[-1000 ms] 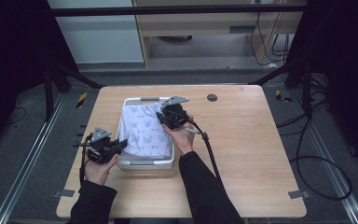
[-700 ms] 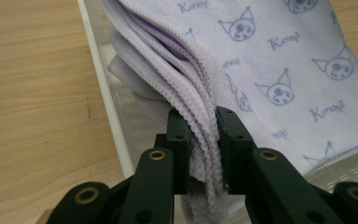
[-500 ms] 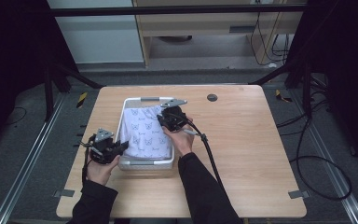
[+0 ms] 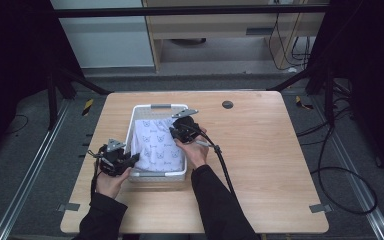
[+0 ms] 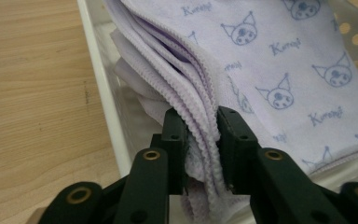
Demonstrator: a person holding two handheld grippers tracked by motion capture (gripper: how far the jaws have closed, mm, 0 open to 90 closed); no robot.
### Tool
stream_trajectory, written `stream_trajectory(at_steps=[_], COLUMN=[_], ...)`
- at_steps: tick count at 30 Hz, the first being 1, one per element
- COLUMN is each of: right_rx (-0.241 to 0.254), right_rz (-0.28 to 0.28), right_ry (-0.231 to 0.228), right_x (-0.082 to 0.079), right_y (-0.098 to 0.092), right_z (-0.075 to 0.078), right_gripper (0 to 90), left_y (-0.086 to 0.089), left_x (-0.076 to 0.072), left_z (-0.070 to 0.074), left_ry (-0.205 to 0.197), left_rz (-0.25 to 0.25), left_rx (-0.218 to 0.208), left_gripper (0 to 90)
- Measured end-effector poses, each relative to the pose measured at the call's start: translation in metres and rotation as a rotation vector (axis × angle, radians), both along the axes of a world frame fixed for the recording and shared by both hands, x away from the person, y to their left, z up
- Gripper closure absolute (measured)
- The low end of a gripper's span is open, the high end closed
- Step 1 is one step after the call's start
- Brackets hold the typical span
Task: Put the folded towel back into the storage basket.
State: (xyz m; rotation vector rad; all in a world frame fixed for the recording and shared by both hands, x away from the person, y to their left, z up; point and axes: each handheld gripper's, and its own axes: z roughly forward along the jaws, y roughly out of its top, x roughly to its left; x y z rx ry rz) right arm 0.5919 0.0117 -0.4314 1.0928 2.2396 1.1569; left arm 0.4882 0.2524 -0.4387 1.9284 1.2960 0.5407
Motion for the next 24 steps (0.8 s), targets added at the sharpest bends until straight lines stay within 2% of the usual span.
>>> stream_trajectory(at_steps=[1, 6, 13, 22, 24], right_rx=[-0.004, -0.024, 0.015, 0.064, 0.071], right_rz=[-0.002, -0.002, -0.01, -0.003, -0.001], right_ry=[0.007, -0.017, -0.046, -0.072, -0.066], right_x=[0.0, 0.0, -0.005, -0.019, -0.023], right_y=[0.001, 0.0, -0.007, -0.023, -0.028], right_z=[-0.001, -0.001, 0.01, 0.03, 0.034], right_gripper=[68.1, 60.4, 47.9, 31.1, 24.6], left_y=[0.0, 0.004, 0.006, 0.006, 0.005], left_x=[0.0, -0.003, -0.007, -0.011, -0.012], left_z=[0.0, 0.006, 0.015, 0.021, 0.021], left_ry=[-0.004, -0.039, -0.074, -0.097, -0.097], left_rz=[0.007, 0.029, 0.032, 0.023, 0.021], left_rx=[-0.002, -0.017, -0.034, -0.041, -0.045], left_gripper=[69.1, 66.3, 65.1, 61.8, 60.9])
